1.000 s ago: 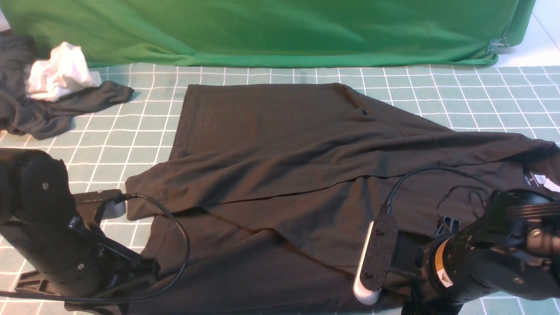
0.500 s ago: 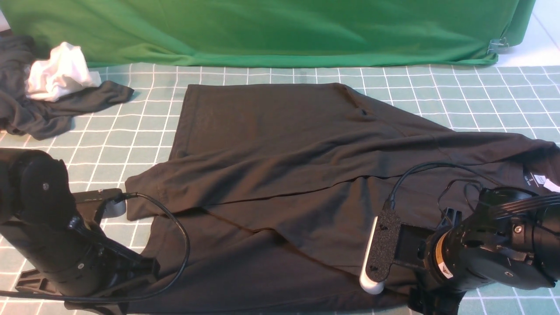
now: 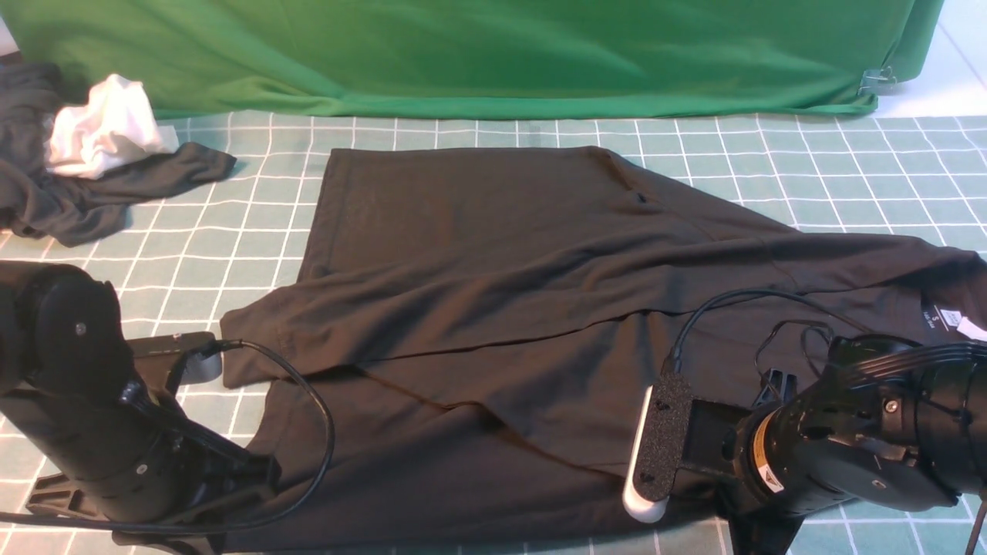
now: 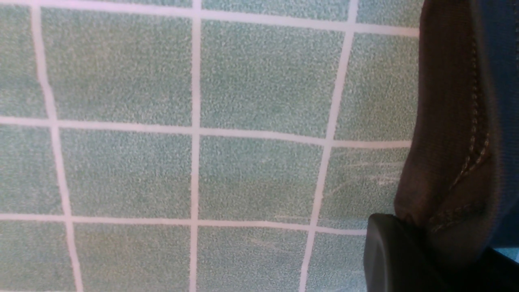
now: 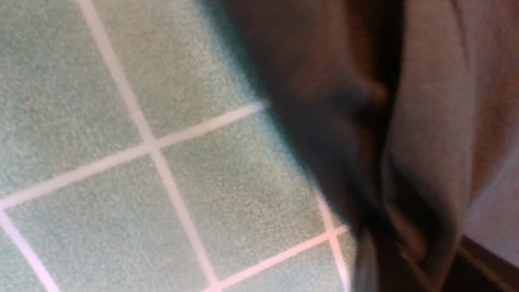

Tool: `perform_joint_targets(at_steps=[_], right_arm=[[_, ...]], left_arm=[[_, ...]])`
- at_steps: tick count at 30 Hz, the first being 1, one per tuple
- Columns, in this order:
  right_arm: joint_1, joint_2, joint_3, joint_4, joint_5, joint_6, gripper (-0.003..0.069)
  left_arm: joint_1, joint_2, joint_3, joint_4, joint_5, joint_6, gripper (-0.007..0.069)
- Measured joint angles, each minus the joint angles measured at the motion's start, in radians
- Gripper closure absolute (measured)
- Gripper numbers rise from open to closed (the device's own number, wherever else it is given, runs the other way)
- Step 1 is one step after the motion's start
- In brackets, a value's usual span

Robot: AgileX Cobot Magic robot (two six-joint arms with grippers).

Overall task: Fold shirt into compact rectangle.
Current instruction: 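Grasp the near edge of the shirt at its hem and shoulder corners, then fold the black garment in half by bringing its near edge over to the far edge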

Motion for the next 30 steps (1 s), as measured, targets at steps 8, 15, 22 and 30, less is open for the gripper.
perform_joint_targets(at_steps=[8,15,22,30], right_arm=[[0.0,-0.122,0.0,0.138,0.148,-0.002,0.0603],[0.0,-0.217,0.066,0.335,0.257,-0.02,0.0604],[0.0,-0.263,0.097,0.36,0.288,0.047,0.0605],[-0.008,-0.261,-0.037,0.161,0.31,0.205,0.0607]], left_arm=[[0.0,-0.035,-0.028,0.008,0.119,0.034,0.0608],[0.0,-0.149,-0.027,-0.027,0.265,0.071,0.0608],[0.0,-0.24,-0.026,-0.048,0.257,0.062,0.0608],[0.0,-0.236,-0.139,-0.007,0.146,-0.034,0.0608]])
